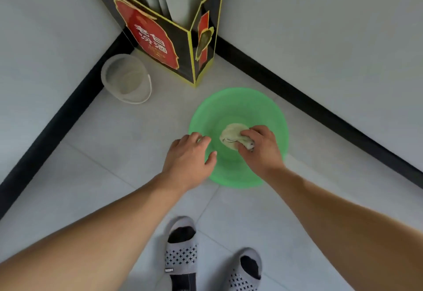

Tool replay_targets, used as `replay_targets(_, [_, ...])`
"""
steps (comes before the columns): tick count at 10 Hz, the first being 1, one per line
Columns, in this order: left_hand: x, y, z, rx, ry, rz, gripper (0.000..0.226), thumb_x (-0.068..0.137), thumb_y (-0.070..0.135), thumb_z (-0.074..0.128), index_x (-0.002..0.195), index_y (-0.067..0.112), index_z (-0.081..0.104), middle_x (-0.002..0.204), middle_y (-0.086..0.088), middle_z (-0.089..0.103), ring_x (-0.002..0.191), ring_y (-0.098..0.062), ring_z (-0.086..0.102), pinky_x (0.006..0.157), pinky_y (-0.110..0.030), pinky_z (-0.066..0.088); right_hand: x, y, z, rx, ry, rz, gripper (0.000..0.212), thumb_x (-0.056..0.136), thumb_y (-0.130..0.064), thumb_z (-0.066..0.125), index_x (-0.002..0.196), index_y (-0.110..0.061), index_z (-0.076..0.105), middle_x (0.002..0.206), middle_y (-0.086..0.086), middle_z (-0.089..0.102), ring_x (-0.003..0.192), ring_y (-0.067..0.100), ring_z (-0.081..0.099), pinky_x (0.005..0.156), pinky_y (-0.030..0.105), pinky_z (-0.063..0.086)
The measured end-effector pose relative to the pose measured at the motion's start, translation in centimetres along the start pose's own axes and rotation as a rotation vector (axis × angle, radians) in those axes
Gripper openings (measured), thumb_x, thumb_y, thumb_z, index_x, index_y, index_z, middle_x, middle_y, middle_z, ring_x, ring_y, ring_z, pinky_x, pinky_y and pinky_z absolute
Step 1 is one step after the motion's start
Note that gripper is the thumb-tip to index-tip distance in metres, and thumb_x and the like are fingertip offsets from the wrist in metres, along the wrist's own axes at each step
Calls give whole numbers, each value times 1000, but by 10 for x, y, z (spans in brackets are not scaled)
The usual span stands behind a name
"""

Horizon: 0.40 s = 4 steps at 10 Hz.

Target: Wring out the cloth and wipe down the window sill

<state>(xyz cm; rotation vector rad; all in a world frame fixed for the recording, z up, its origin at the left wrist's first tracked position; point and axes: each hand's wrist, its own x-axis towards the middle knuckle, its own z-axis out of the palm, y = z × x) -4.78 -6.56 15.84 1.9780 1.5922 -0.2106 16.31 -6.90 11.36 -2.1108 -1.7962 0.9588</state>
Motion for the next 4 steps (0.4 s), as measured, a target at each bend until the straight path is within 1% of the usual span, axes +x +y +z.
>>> replay_targets(1, [29, -17, 38, 26, -15, 41, 60, 86, 50, 34, 130, 16, 56, 127, -6, 59, 115, -29, 55, 95, -42, 44, 28, 29, 40, -19, 21, -47, 34, 79, -26, 78, 109, -12, 72, 115, 13, 60, 105, 35, 54, 93, 42, 47])
replay_targets(2, [47, -26, 58, 67, -35, 68, 61, 86, 51, 32, 133, 17, 53, 130, -6, 56, 118, -29, 53, 96, -41, 43, 46, 49, 65, -70, 19, -65, 39, 74, -27, 82, 109, -12, 73, 119, 14, 61, 107, 37, 55, 95, 42, 44])
replay_targets(3, [54, -29, 67, 91, -49, 89, 61, 86, 51, 31, 132, 18, 53, 131, -6, 56, 118, -29, 53, 96, -40, 41, 50, 57, 76, -138, -26, -74, 43, 73, -26, 82, 113, -16, 72, 129, 12, 60, 120, 36, 53, 100, 43, 38])
replay_targets(4, [50, -25, 65, 87, -44, 89, 56, 89, 50, 35, 132, 18, 53, 131, -6, 55, 118, -29, 52, 96, -41, 42, 37, 55, 69, -148, 12, -44, 41, 76, -23, 79, 116, -19, 70, 133, 8, 59, 126, 34, 49, 103, 44, 36])
